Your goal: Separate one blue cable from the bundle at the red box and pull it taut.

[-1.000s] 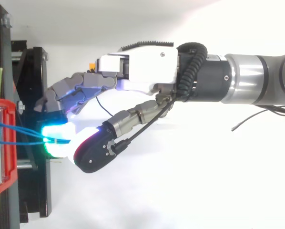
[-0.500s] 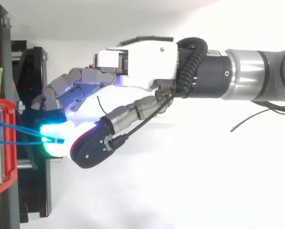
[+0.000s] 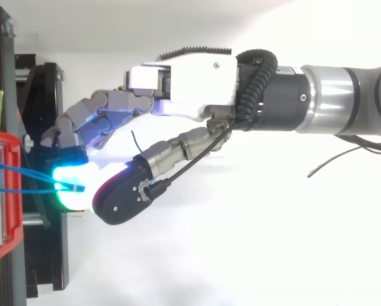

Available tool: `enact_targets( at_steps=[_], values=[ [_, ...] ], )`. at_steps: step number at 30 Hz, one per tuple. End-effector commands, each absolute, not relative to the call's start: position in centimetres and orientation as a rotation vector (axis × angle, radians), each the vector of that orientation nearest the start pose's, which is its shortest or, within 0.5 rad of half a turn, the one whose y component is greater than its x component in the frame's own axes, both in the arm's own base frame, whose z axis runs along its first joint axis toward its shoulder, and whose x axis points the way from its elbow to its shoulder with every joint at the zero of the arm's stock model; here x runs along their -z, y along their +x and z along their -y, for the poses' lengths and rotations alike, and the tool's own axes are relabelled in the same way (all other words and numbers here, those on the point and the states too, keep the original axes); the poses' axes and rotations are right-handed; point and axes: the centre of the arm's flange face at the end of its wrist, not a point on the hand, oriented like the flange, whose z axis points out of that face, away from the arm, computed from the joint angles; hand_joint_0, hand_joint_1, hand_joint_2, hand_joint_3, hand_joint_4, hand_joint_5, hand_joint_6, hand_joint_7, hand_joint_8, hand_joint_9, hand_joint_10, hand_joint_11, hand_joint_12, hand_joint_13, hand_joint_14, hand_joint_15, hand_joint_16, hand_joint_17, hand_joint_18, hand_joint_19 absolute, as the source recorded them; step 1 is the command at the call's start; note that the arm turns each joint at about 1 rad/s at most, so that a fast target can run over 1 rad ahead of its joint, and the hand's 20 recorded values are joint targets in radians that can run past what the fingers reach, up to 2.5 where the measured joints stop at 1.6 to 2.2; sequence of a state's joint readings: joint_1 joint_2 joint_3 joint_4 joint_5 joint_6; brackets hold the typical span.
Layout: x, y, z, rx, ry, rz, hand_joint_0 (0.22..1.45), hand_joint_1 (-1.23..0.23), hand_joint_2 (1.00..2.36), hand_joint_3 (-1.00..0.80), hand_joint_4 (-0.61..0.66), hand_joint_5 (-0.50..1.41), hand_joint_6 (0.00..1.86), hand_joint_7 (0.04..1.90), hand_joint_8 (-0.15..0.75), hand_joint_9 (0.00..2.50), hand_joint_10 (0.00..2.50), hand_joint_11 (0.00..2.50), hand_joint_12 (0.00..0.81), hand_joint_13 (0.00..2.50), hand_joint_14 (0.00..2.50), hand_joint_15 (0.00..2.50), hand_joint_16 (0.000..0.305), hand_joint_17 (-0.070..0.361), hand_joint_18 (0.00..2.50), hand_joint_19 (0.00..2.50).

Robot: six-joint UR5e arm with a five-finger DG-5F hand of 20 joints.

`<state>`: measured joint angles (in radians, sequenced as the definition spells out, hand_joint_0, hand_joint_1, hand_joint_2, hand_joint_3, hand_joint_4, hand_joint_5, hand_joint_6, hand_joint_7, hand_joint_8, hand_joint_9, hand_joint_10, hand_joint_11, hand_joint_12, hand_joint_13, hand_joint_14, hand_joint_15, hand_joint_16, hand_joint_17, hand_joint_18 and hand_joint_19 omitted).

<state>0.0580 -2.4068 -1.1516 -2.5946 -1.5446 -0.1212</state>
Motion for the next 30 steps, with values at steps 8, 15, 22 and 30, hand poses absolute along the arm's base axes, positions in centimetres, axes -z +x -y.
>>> enact_targets(
  at_steps=[8, 15, 22, 30],
  values=[
    [-20.30, 79.28, 8.55, -1.204, 1.019, -1.182, 0.61, -0.59, 1.00, -0.47, 0.17, -0.16, 0.73, 1.07, 0.287, 0.60, 0.01, 0.45, 0.334, 0.35, 0.01, 0.24, 0.044, 0.100, 0.45, 0.60],
    [-20.26, 79.27, 8.44, -1.202, 1.021, -1.185, 0.61, -0.60, 1.00, -0.46, 0.17, -0.16, 0.74, 1.07, 0.289, 0.60, 0.01, 0.45, 0.335, 0.35, 0.01, 0.24, 0.044, 0.100, 0.46, 0.61],
    [-20.23, 79.17, 8.99, -1.200, 1.024, -1.187, 0.63, -0.62, 1.01, -0.37, 0.16, -0.17, 0.76, 1.08, 0.290, 0.61, 0.01, 0.45, 0.335, 0.35, 0.01, 0.23, 0.044, 0.100, 0.46, 0.60],
    [-20.44, 79.24, 9.26, -1.205, 1.018, -1.186, 0.63, -0.67, 1.01, -0.29, 0.16, -0.20, 0.82, 1.04, 0.289, 0.60, 0.02, 0.47, 0.335, 0.35, 0.01, 0.23, 0.044, 0.100, 0.47, 0.61]
  ],
)
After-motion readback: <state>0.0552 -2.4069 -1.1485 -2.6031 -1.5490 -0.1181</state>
